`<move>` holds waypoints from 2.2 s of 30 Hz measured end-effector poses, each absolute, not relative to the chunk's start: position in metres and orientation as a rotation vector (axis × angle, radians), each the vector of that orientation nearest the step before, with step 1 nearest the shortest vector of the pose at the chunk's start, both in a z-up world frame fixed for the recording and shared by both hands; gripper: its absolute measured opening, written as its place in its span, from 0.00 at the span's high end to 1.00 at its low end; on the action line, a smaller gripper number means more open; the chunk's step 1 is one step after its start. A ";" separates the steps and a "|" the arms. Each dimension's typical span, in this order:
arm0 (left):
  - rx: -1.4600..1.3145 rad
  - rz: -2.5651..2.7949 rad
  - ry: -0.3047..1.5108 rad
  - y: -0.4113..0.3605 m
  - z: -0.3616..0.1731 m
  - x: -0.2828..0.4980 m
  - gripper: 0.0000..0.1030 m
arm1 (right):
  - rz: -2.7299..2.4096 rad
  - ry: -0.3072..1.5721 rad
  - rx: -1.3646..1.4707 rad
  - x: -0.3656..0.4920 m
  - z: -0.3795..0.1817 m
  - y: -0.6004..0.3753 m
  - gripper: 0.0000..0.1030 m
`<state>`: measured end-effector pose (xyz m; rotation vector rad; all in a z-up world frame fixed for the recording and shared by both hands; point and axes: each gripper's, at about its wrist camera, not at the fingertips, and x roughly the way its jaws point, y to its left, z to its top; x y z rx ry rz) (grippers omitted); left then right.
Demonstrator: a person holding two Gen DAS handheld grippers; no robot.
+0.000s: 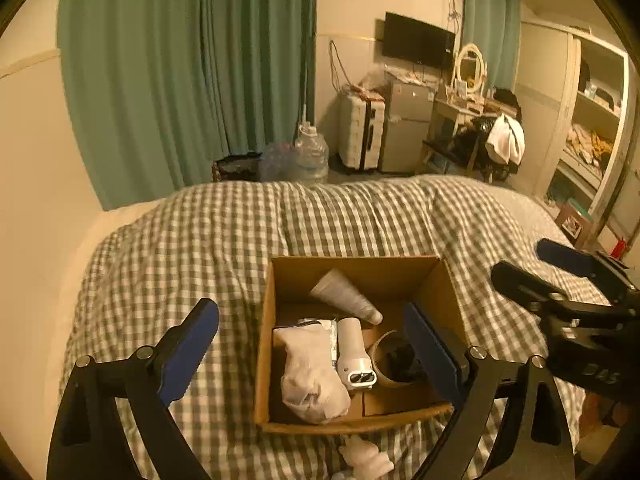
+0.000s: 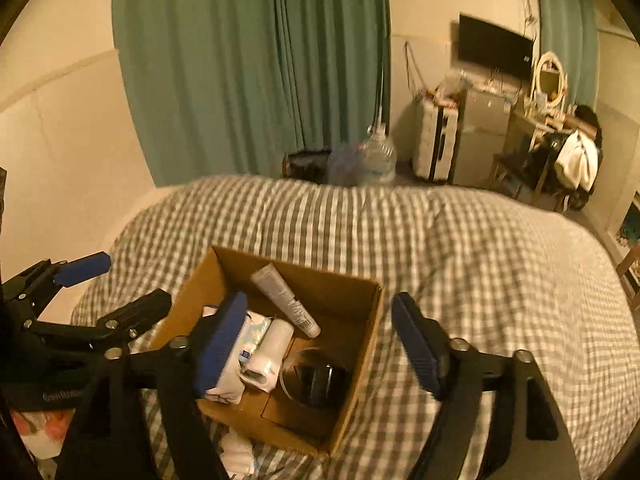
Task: Organize objects
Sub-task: 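Lower the bottle and tube into the box and open both tools, then grasp the white figurine with the right tool, then grasp the white earbud case with the left tool while the right tool holds the figurine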
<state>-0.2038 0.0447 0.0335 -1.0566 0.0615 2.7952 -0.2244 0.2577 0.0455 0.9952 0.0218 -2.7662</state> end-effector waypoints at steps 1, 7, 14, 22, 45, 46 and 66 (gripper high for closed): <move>-1.052 2.798 0.056 0.042 0.039 -0.198 0.04 | -2.778 0.027 0.972 -0.216 0.054 0.259 0.20; -1.007 2.823 0.044 0.024 0.062 -0.164 0.01 | -2.801 0.077 0.881 -0.176 0.093 0.259 0.15; -1.056 2.858 0.048 0.008 0.051 -0.129 0.00 | -2.743 0.111 0.914 -0.139 0.092 0.248 0.15; -1.164 2.954 0.066 -0.007 -0.003 -0.109 0.00 | -2.650 0.135 1.013 -0.114 0.037 0.228 0.15; -1.439 2.931 -0.008 -0.027 -0.105 -0.118 0.00 | -2.256 -0.013 1.552 -0.172 -0.164 0.183 0.44; -1.442 2.931 0.015 -0.024 -0.105 -0.117 0.00 | -2.260 -0.025 1.546 -0.170 -0.163 0.185 0.44; -1.564 2.639 0.185 0.067 -0.164 -0.122 0.35 | -2.568 -0.068 1.274 -0.110 -0.065 0.260 0.45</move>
